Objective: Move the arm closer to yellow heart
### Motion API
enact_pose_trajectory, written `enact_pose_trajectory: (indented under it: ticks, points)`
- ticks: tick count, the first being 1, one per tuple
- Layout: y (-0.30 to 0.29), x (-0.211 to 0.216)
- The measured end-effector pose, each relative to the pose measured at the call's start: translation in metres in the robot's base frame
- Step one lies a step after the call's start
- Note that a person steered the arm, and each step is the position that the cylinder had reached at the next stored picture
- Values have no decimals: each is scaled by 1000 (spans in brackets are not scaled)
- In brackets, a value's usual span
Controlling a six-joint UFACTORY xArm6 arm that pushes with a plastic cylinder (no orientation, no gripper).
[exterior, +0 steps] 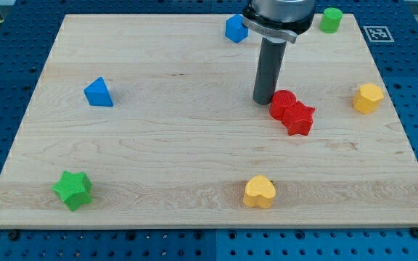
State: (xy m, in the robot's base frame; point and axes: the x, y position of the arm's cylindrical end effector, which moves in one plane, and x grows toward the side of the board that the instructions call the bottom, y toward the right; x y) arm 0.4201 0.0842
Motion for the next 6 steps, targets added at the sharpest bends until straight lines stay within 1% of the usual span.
enact_pose_trajectory:
  ticks: [2,6]
  points:
    - [1,-36]
    - [56,-47]
